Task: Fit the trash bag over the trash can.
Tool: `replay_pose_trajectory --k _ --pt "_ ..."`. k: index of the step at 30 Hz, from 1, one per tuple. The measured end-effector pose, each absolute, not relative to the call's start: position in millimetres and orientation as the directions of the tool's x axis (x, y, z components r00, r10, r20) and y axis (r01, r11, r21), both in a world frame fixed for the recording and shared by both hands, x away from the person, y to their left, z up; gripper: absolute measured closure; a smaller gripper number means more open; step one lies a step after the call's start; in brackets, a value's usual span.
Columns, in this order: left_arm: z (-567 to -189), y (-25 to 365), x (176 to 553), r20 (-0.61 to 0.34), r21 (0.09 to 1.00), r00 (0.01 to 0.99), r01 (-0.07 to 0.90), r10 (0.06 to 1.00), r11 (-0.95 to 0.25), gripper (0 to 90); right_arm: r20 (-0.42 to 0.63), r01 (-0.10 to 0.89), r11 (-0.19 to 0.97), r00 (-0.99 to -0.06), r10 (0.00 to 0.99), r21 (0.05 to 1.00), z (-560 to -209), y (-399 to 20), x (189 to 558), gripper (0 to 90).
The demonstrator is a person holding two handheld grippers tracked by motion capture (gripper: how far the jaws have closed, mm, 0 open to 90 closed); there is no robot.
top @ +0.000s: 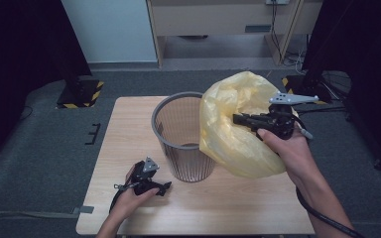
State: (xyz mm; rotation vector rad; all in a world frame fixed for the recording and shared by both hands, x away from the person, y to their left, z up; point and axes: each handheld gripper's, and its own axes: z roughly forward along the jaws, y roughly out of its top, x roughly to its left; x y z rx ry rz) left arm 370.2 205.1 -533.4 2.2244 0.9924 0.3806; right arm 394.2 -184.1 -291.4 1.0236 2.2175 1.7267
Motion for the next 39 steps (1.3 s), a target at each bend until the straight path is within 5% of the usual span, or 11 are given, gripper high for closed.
replay_pose_trajectory --k 39 --pt "-533.5 205.2 370.2 -0.005 0.676 0.669 0.55 0.743 -0.491 0.0 0.214 0.395 0.245 -0.814 0.54 0.885 -264.2 -96.9 426.9 86.3"
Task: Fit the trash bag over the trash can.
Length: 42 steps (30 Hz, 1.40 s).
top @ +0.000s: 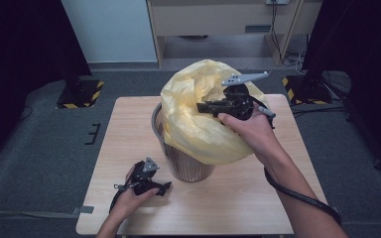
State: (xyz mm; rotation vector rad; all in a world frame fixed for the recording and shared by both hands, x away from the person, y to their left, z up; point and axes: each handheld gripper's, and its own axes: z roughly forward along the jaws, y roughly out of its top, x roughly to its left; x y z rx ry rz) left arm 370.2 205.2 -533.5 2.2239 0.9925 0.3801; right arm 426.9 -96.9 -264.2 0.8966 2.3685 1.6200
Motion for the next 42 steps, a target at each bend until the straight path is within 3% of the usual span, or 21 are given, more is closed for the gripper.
replay_pose_trajectory --k 42 --pt "-533.1 205.0 370.2 -0.008 0.672 0.67 0.554 0.743 -0.492 0.0 0.095 0.413 0.484 -0.827 0.555 0.771 -270.5 -24.7 455.8 86.0"
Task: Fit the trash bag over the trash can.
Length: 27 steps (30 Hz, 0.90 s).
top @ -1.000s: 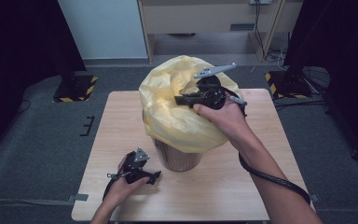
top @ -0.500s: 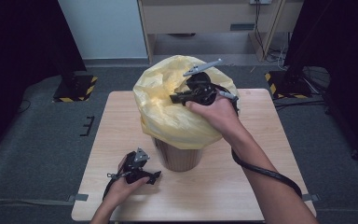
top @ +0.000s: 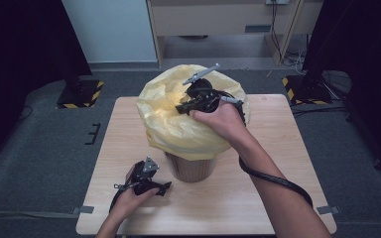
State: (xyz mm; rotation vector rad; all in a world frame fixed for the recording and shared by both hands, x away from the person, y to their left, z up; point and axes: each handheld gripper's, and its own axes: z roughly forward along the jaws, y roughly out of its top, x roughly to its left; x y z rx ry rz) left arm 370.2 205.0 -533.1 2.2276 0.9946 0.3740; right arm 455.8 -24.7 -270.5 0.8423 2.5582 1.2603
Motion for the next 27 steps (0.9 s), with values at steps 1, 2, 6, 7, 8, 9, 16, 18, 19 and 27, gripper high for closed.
replay_pose_trajectory --k 1,2,6,7,8,9,16,18,19,27 --pt "-533.2 205.0 370.2 -0.008 0.672 0.67 0.553 0.743 -0.492 0.0 0.091 0.412 0.489 -0.828 0.554 0.769 -271.1 -23.9 456.0 86.0" --pt "-533.2 205.0 370.3 -0.007 0.672 0.671 0.553 0.742 -0.493 0.0 0.09 0.413 0.496 -0.829 0.552 0.764 -272.2 -22.9 456.0 85.9" --pt "-533.2 205.0 370.3 -0.007 0.672 0.671 0.552 0.742 -0.493 0.0 0.078 0.408 0.521 -0.836 0.543 0.75 -275.1 -19.7 455.3 85.9" --pt "-533.2 205.0 370.2 -0.007 0.672 0.671 0.552 0.742 -0.493 0.0 0.078 0.41 0.53 -0.838 0.54 0.742 -275.7 -18.7 455.1 85.9" --pt "-533.2 205.0 370.2 -0.007 0.672 0.67 0.552 0.742 -0.493 0.0 0.073 0.407 0.541 -0.842 0.535 0.736 -276.7 -17.5 455.1 85.9" --pt "-533.2 205.0 370.3 -0.007 0.672 0.671 0.553 0.742 -0.493 0.0 0.072 0.41 0.547 -0.842 0.535 0.729 -277.8 -15.9 454.8 85.8" --pt "-533.2 205.0 370.3 -0.007 0.672 0.671 0.552 0.742 -0.493 0.0 0.068 0.434 0.584 -0.837 0.543 0.686 -282.5 -10.1 457.3 85.4" --pt "-533.2 205.0 370.3 -0.007 0.672 0.671 0.552 0.742 -0.493 0.0 0.07 0.439 0.582 -0.834 0.548 0.684 -283.2 -10.4 458.1 85.4" --pt "-533.2 205.1 370.2 -0.007 0.672 0.671 0.552 0.742 -0.493 0.0 0.072 0.442 0.58 -0.833 0.549 0.684 -283.3 -10.7 458.4 85.4" --pt "-533.2 205.0 370.3 -0.007 0.672 0.671 0.552 0.742 -0.493 0.0 0.118 0.483 0.56 -0.817 0.564 0.673 -284.7 -12.6 459.1 85.1"
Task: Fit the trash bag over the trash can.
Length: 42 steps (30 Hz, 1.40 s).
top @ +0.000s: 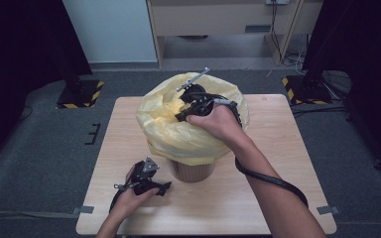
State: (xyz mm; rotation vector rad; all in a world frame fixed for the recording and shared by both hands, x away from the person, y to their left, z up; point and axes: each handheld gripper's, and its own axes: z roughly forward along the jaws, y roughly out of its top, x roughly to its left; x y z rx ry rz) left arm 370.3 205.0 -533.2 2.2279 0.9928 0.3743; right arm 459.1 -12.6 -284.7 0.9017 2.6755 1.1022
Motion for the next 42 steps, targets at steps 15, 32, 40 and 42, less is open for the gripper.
replay_pose_trajectory --k 15,32,40,42 --pt "-533.2 205.0 370.3 -0.007 0.672 0.671 0.553 0.742 -0.493 0.0 0.135 0.493 0.548 -0.813 0.566 0.675 -281.2 -7.9 456.5 73.8" --pt "-533.2 205.0 370.3 -0.007 0.672 0.671 0.552 0.742 -0.493 0.0 0.114 0.475 0.502 -0.799 0.591 0.723 -259.4 -15.9 450.6 52.7" --pt "-533.2 205.0 370.2 -0.007 0.672 0.67 0.552 0.742 -0.493 0.0 0.147 0.487 0.438 -0.778 0.61 0.756 -246.5 -36.7 450.1 72.7" --pt "-533.2 205.0 370.2 -0.007 0.672 0.67 0.553 0.742 -0.493 0.0 0.151 0.487 0.429 -0.776 0.613 0.761 -244.2 -43.1 449.4 80.7"
